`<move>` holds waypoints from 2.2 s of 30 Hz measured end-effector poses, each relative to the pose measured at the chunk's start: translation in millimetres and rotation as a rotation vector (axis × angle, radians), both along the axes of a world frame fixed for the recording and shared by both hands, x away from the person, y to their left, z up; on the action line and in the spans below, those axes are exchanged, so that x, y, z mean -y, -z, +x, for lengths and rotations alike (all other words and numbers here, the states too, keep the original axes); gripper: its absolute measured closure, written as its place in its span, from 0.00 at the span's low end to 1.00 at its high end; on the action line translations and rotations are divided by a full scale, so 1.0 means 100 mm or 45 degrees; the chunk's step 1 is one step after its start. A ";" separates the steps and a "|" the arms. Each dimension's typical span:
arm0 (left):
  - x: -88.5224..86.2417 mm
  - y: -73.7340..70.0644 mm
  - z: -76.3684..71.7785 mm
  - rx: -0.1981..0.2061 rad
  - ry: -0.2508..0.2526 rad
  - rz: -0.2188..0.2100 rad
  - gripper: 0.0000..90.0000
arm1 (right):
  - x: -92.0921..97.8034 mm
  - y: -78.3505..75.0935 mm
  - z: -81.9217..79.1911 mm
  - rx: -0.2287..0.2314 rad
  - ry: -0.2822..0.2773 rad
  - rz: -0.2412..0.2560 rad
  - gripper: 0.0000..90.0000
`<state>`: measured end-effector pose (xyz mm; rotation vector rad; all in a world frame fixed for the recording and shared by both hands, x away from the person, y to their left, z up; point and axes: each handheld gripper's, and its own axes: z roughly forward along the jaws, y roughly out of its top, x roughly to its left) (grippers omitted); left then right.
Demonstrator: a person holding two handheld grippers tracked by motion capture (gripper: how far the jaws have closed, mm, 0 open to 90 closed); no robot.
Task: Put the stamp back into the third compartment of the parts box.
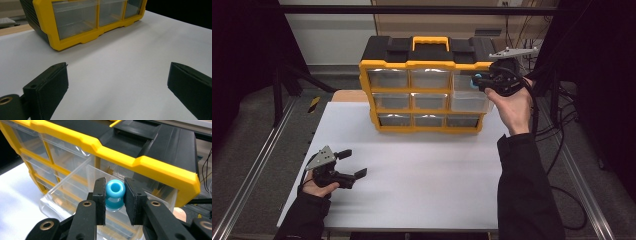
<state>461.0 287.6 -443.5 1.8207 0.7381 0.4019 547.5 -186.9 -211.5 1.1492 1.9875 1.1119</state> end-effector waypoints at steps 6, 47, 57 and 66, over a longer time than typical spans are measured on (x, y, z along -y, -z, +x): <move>0.00 0.00 0.00 0.001 0.000 0.000 0.03 | -0.01 0.06 0.04 -0.034 0.013 -0.007 0.80; 0.00 0.00 0.00 -0.002 -0.001 0.002 0.03 | -0.06 0.06 -0.57 0.275 -0.212 0.213 0.01; 0.00 0.00 0.00 -0.002 0.000 0.003 0.03 | -0.03 0.28 -0.76 0.287 -0.275 0.259 0.01; 0.01 0.00 0.00 0.000 -0.002 0.005 0.03 | -0.03 0.54 -0.93 0.262 -0.359 0.278 0.01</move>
